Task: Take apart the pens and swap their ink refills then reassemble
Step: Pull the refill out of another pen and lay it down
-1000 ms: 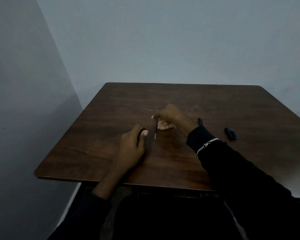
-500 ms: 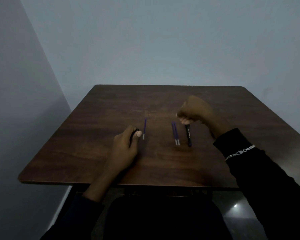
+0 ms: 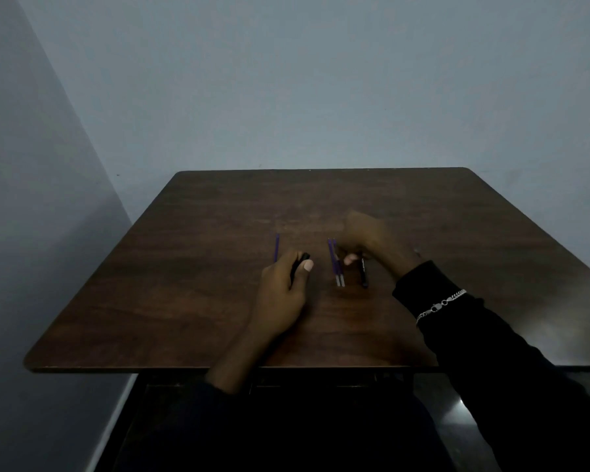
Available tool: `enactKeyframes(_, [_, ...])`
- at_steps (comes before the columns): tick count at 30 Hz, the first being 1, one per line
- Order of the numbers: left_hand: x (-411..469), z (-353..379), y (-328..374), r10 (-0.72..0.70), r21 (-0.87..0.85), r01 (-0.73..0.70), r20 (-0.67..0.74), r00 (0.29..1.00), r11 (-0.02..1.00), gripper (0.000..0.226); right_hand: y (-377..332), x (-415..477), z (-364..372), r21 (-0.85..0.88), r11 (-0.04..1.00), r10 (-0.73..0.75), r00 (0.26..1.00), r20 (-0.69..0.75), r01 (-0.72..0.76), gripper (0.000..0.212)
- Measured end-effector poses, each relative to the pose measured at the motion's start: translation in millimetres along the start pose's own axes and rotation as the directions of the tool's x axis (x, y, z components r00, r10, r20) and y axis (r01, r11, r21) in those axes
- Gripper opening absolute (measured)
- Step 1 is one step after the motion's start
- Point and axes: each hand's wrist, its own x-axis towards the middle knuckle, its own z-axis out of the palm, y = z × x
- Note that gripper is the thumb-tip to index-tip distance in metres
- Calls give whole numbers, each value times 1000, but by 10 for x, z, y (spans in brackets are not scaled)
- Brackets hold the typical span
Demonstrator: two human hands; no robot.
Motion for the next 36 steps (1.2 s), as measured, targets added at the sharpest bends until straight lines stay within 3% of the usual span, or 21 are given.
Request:
enactKeyframes(11, [-29, -10, 25, 34, -1, -34, 4, 999, 999, 22, -132, 16, -3, -95, 994, 55, 996, 67, -49, 22])
enactKeyframes(14, [-31, -13, 22, 31, 11, -31, 5, 999, 999, 23, -211, 12, -16, -184, 981, 77, 992, 100, -58, 31])
enactKeyframes(19, [-28, -2, 17, 30, 14, -30, 10, 999, 999, 21, -188, 79, 9, -163, 982, 117, 983, 138, -94, 39])
enactKeyframes(22, [-26, 9, 10, 38, 4, -38, 2, 999, 999, 21, -130, 150, 78, -49, 998, 54, 994, 93, -49, 33])
enactKeyframes(26, [-26, 4, 18, 44, 7, -44, 12, 999, 999, 20, -179, 145, 102, -244, 969, 28, 1000, 13, -24, 31])
enactKeyframes(30, [-30, 0, 22, 48, 4, -48, 8, 999, 999, 20, -190, 199, 133, -321, 947, 17, 998, 55, 1, 29])
enactKeyframes(33, [-25, -1, 15, 47, 8, -47, 13, 999, 999, 21, -153, 208, 149, -306, 952, -19, 999, 30, 27, 27])
enactKeyframes(36, [-23, 0, 12, 47, 16, -47, 15, 999, 999, 21, -79, 231, 156, -256, 966, -49, 998, -35, 39, 39])
